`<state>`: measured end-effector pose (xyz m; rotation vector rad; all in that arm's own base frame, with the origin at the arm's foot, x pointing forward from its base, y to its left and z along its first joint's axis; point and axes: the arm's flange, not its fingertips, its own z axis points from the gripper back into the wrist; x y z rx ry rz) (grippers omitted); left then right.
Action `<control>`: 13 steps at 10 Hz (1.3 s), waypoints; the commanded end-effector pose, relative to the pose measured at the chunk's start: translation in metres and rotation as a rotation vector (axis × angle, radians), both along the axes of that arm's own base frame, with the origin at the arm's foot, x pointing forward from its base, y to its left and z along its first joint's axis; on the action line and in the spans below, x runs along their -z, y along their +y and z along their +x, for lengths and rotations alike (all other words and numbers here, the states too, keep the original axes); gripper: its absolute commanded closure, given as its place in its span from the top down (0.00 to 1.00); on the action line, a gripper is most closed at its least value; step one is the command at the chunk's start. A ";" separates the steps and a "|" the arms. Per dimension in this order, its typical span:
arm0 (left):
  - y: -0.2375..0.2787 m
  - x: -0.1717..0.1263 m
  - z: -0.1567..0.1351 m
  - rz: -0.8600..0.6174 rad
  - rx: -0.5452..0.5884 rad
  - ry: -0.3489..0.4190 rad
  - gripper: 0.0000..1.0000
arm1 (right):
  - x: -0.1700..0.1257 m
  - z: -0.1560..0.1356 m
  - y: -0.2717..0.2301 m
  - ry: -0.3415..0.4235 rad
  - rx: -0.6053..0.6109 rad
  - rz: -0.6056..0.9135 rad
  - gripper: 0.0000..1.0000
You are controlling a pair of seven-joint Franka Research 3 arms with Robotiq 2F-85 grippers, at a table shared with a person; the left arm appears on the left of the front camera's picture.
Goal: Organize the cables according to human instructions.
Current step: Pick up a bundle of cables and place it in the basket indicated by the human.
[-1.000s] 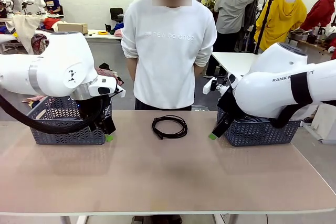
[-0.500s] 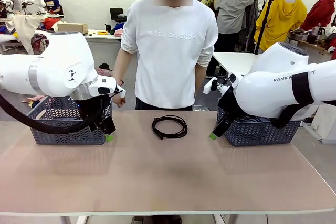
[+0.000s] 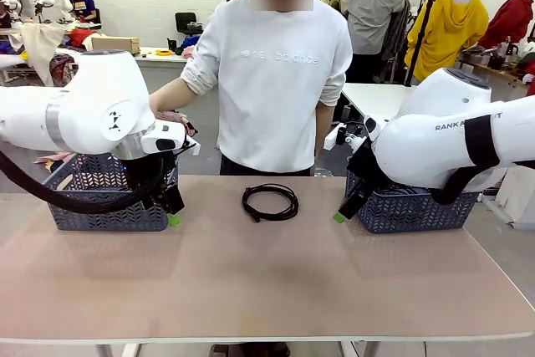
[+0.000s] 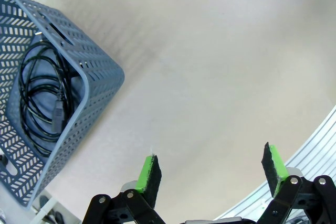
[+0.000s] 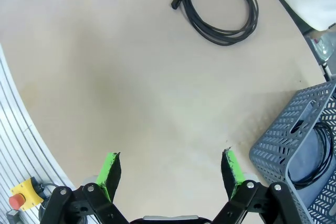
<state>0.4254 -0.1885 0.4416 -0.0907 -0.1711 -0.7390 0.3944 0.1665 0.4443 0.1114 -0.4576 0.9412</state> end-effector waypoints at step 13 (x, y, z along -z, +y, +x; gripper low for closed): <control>-0.023 0.002 0.044 0.053 0.106 -0.004 1.00 | 0.000 -0.004 -0.003 0.001 0.010 -0.006 1.00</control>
